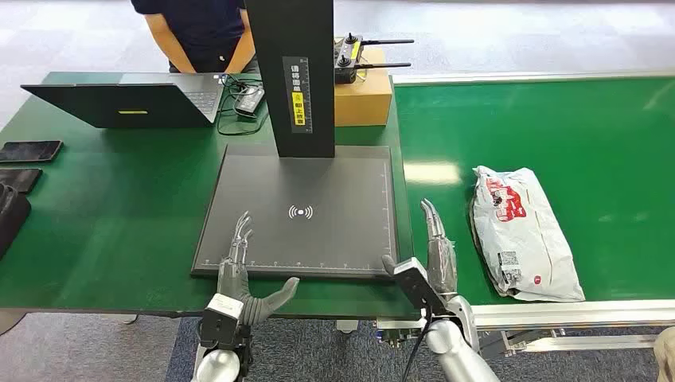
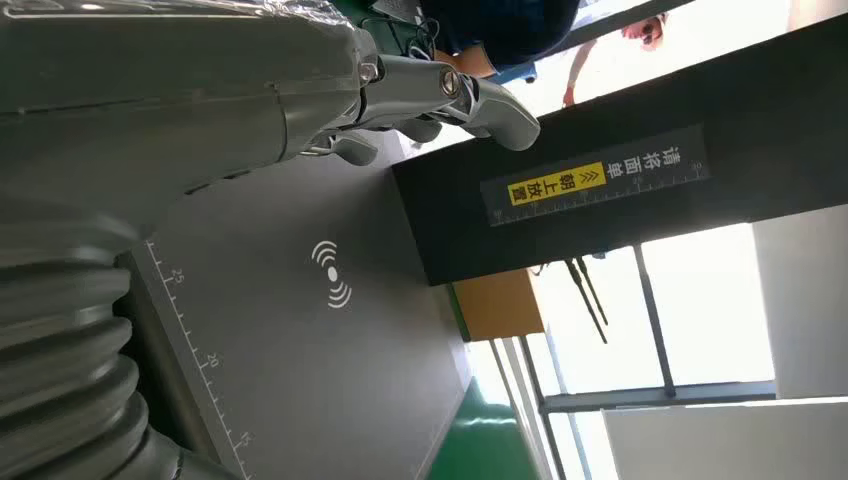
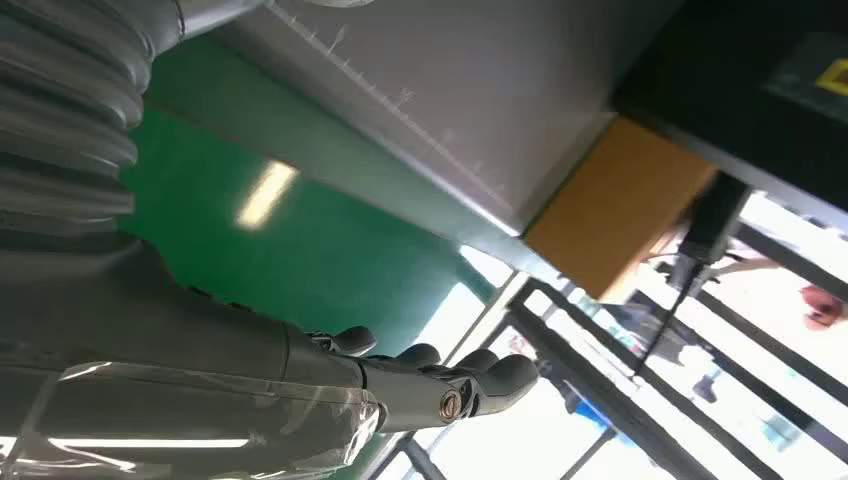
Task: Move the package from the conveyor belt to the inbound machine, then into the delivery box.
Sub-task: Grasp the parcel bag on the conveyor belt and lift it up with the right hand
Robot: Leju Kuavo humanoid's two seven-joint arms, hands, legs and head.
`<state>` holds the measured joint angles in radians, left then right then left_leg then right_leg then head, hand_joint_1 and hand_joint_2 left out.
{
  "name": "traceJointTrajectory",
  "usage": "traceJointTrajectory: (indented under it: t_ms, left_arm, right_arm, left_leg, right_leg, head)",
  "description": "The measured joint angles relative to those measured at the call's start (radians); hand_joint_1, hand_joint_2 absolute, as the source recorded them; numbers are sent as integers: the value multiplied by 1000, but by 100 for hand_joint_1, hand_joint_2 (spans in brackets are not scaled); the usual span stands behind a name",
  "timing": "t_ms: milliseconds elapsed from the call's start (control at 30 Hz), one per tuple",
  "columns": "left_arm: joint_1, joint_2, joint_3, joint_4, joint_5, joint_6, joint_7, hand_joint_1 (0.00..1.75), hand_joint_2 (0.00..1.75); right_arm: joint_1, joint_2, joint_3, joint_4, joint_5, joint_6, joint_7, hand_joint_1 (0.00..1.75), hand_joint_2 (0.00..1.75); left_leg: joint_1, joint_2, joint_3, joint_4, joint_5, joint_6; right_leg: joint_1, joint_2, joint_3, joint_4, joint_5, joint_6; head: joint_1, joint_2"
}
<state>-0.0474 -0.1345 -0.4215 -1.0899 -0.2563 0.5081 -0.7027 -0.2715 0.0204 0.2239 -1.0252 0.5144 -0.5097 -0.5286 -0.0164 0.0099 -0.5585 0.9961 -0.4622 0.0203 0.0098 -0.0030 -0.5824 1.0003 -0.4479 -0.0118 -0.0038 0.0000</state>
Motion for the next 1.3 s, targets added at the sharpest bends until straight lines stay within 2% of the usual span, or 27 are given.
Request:
traceJointTrajectory:
  t_ms: [133, 467, 733, 900, 1133, 1300]
  left_arm:
    - [0, 1, 0, 0, -2, -4, 0, 0, 175]
    - [13, 2, 0, -3, -4, 5, 0, 0, 175]
    - [22, 3, 1, -15, 1, 17, 0, 0, 175]
    - [28, 4, 2, -18, 8, 24, 0, 0, 175]
    - [35, 8, 1, -19, 13, 34, 0, 0, 175]
    - [42, 11, 2, -19, 21, 40, 0, 0, 175]
  right_arm:
    - [-56, -30, -22, 71, 40, 6, 56, 0, 175]
    - [-309, -139, -142, 436, 94, -20, 141, 0, 175]
    - [-428, -194, -176, 613, 146, -30, 310, 0, 175]
    - [-464, -208, -186, 666, 158, -30, 387, 0, 175]
    - [-461, -220, -203, 711, 174, -23, 451, 0, 175]
    - [-445, -222, -206, 733, 209, 37, 536, 0, 175]
  left_leg:
    - [0, 0, 0, 0, 0, 0]
    - [-1, -1, 0, 1, 0, 1]
    - [-1, -1, -1, 1, 0, 1]
    - [-1, -1, -1, 1, 0, 1]
    - [-1, -1, -1, 1, 0, 1]
    - [-1, -1, -1, 1, 0, 1]
  right_leg:
    - [0, 0, 0, 0, 0, 0]
    - [-1, -1, 0, 0, 1, 1]
    - [-1, -1, -1, 0, 1, 1]
    - [0, -1, -1, 0, 1, 1]
    - [-1, -1, -1, 0, 0, 1]
    - [-1, -1, 0, 0, 0, 1]
  head:
    - [0, 0]
    - [0, 0]
    - [0, 0]
    - [0, 0]
    - [0, 0]
    - [0, 0]
